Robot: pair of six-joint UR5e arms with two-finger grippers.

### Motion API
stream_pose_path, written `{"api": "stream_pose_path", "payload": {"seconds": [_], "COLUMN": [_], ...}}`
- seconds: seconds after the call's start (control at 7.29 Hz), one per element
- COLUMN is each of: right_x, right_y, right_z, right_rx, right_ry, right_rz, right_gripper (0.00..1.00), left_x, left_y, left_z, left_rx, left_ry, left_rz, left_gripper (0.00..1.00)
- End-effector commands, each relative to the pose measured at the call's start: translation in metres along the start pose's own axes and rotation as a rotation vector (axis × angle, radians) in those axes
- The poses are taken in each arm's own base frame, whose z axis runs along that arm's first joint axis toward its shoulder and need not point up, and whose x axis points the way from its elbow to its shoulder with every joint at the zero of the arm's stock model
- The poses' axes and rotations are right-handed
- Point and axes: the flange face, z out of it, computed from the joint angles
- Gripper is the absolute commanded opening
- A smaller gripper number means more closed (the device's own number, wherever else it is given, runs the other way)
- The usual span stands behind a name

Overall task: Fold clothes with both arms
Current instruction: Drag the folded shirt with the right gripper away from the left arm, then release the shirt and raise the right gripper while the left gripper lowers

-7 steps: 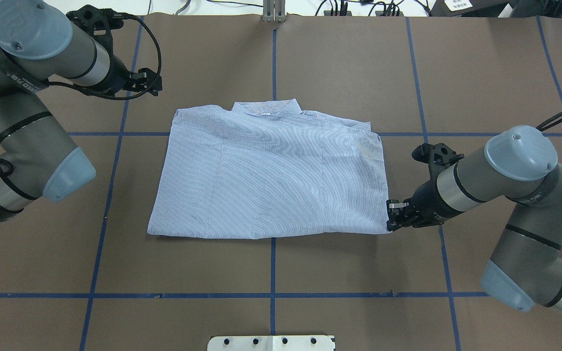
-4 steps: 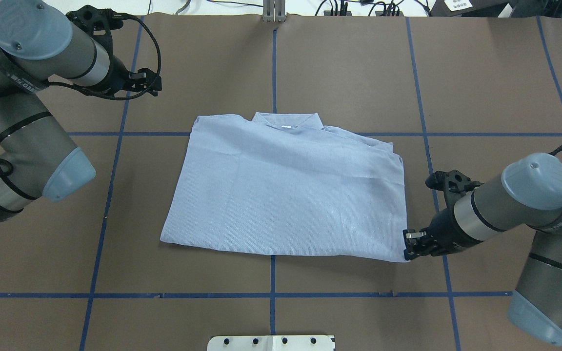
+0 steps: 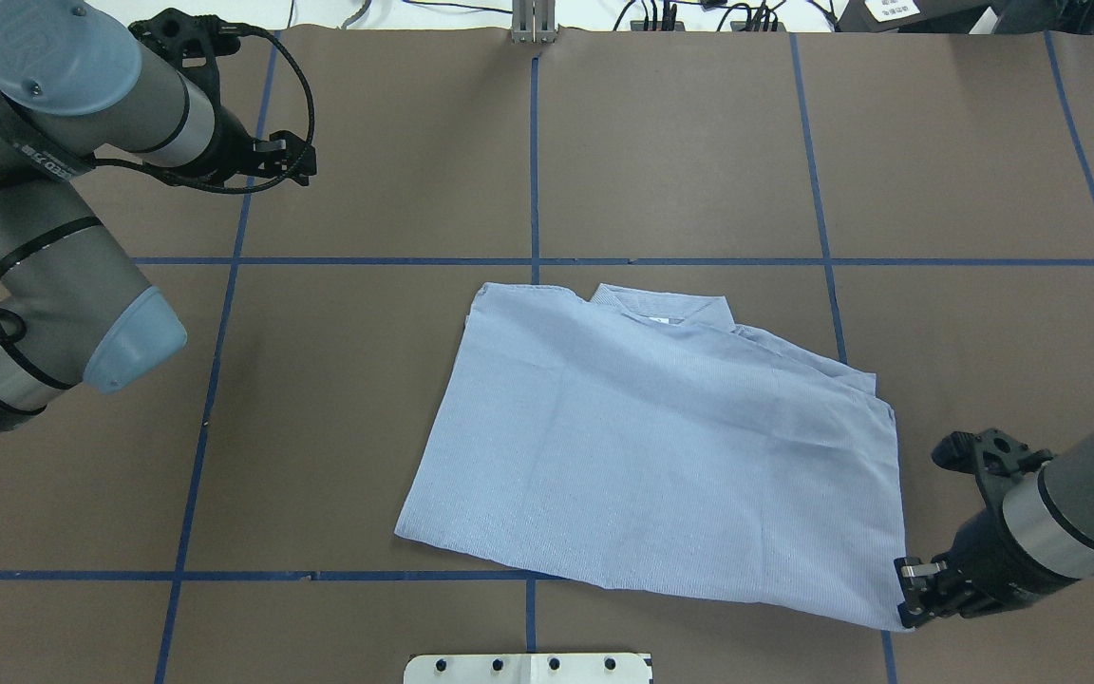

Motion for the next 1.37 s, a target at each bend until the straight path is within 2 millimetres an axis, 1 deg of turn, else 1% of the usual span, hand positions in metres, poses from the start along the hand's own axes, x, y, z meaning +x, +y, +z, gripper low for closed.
{"api": "stream_pose_path", "payload": {"seconds": [0.0,0.14,0.27,0.41,0.55,0.69,0.82,0.96,1.1,1.23], "right_x": [0.006,-0.001,-0.008,-0.019,-0.035,-0.058,-0.071,-0.089,-0.088,-0.090], "right_y": [0.018,0.022,0.014,0.000,-0.018,-0.039,-0.059,-0.067,-0.079,-0.083], "right_z": [0.007,0.001,-0.009,-0.026,-0.048,-0.077,-0.112,-0.135,-0.155,-0.170], "right_rx": [-0.044,-0.045,-0.019,0.025,0.081,0.151,0.227,0.279,0.327,0.357], "right_ry": [0.029,0.013,-0.017,-0.065,-0.127,-0.205,-0.272,-0.321,-0.344,-0.365], "right_rz": [0.104,0.134,0.139,0.144,0.145,0.133,0.132,0.112,0.115,0.113], "right_gripper": [0.16,0.99,1.00,1.00,1.00,1.00,1.00,1.00,1.00,1.00], "left_x": [0.000,-0.001,-0.001,0.003,0.000,0.015,0.039,0.068,0.089,0.104], "left_y": [0.000,0.001,0.002,0.012,0.039,0.078,0.126,0.174,0.211,0.245], "left_z": [-0.002,-0.001,-0.005,-0.018,-0.033,-0.037,-0.031,-0.030,-0.035,-0.040], "left_rx": [0.003,0.003,0.005,0.005,-0.037,-0.100,-0.167,-0.236,-0.290,-0.341], "left_ry": [0.002,0.001,0.008,0.034,0.079,0.119,0.137,0.155,0.165,0.164], "left_rz": [0.000,0.000,0.002,0.012,-0.013,-0.035,-0.097,-0.164,-0.255,-0.327], "left_gripper": [1.00,1.00,1.00,1.00,1.00,1.00,1.00,1.00,1.00,1.00]}}
